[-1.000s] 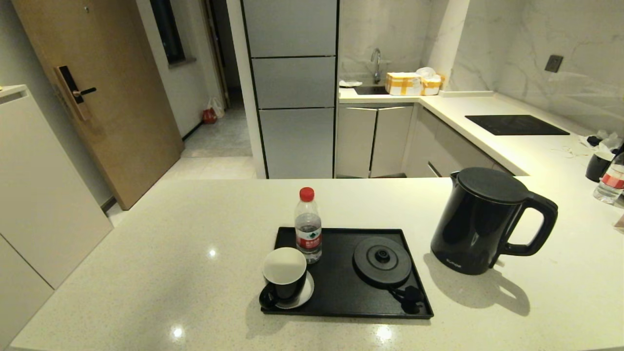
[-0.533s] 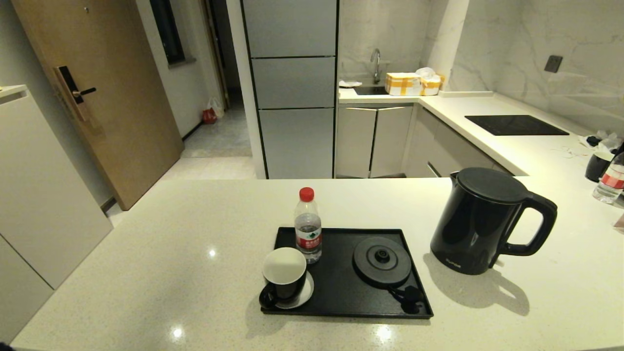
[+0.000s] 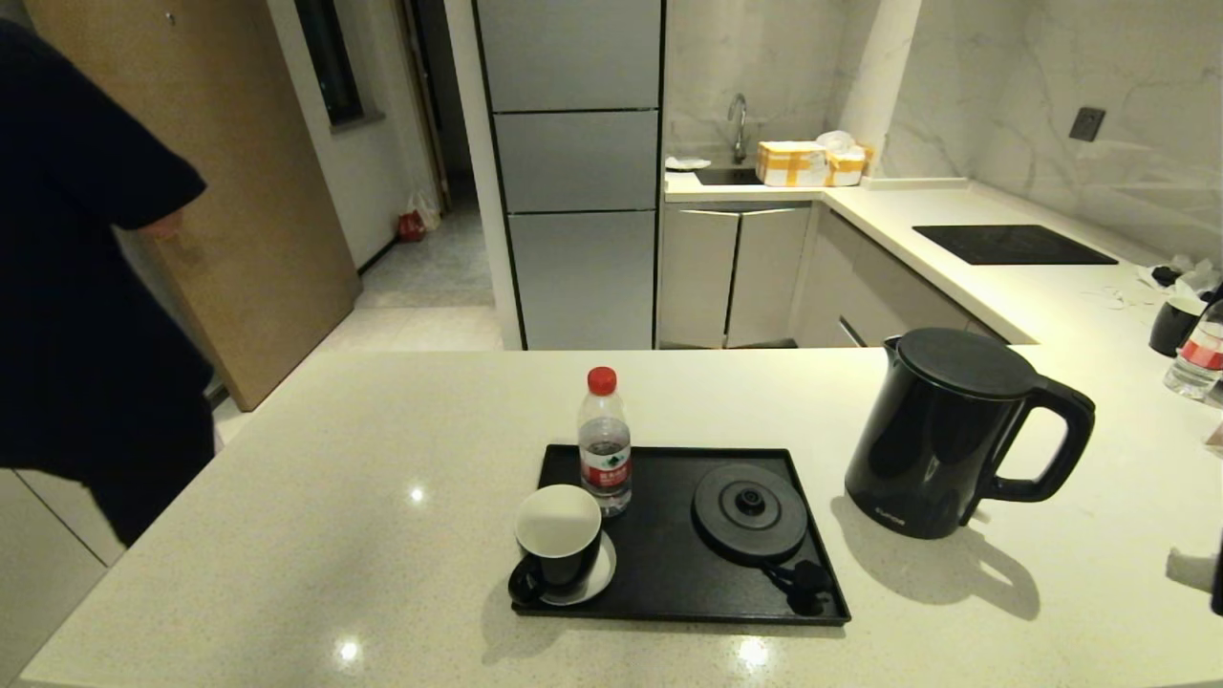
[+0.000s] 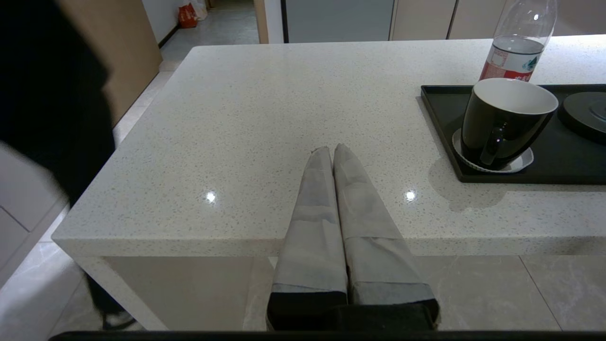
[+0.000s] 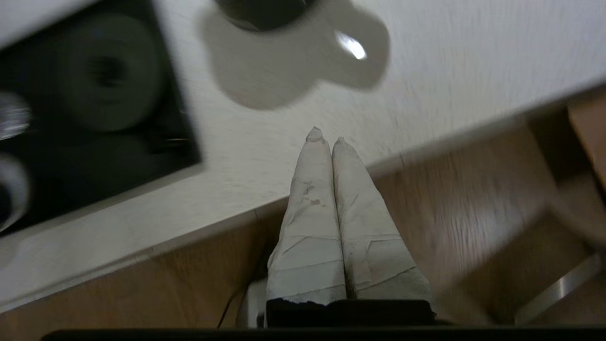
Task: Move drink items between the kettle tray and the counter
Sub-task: Return the kettle to its original position
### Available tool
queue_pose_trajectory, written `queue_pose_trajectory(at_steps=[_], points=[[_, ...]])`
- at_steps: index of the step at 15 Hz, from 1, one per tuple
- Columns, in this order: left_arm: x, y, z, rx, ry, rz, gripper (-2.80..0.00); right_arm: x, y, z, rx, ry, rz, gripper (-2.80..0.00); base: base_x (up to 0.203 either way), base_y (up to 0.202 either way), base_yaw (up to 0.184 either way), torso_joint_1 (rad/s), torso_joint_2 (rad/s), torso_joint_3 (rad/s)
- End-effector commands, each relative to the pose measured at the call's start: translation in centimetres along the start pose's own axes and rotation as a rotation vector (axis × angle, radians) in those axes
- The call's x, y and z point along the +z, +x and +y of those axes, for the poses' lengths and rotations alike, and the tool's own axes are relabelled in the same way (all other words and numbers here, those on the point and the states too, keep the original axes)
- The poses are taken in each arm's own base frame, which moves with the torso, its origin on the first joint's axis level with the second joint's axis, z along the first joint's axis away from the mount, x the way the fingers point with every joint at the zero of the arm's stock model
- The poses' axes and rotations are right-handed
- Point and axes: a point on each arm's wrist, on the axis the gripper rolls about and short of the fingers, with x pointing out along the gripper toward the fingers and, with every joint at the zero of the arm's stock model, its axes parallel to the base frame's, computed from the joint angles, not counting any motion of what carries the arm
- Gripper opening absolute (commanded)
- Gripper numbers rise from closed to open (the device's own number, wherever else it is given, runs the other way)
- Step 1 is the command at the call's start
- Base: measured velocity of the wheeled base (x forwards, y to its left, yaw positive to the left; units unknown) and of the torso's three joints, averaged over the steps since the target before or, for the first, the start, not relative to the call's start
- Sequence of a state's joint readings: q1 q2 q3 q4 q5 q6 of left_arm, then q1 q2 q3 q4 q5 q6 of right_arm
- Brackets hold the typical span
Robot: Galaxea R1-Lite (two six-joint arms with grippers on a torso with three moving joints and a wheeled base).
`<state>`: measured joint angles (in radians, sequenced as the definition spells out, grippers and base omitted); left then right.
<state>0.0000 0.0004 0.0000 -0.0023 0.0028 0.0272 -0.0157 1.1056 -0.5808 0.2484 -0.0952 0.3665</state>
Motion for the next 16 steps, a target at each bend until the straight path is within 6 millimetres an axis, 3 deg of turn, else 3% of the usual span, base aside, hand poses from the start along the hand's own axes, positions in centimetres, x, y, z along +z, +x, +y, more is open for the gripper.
queue_pose_trajectory(at_steps=[1,6,10,11,13,16], points=[[0.0,0.0,0.0,0.000,0.000,0.000,-2.80,-0.7,6.3,0.3,-0.138,0.030,0.244,0.00,0.000,0.000,0.000,0.000,0.00,0.000],[0.0,0.0,0.0,0.000,0.000,-0.003,-2.80,-0.6,6.2,0.0,-0.163,0.097,0.132,0.00,0.000,0.000,0.000,0.000,0.00,0.000],[0.0,0.0,0.0,0.000,0.000,-0.003,-2.80,0.6,3.4,-0.7,-0.134,0.036,-0.071,0.00,0.000,0.000,0.000,0.000,0.00,0.000],[0.0,0.0,0.0,0.000,0.000,-0.003,-2.80,1.5,3.7,-1.3,-0.158,0.027,-0.132,0.00,0.000,0.000,0.000,0.000,0.00,0.000],[0.0,0.0,0.0,0.000,0.000,-0.003,-2.80,3.0,6.0,-2.5,-0.221,0.016,-0.178,0.00,0.000,0.000,0.000,0.000,0.00,0.000],[0.0,0.0,0.0,0.000,0.000,-0.001,-2.80,2.9,9.8,-3.5,-0.249,0.000,-0.192,0.00,0.000,0.000,0.000,0.000,0.00,0.000]])
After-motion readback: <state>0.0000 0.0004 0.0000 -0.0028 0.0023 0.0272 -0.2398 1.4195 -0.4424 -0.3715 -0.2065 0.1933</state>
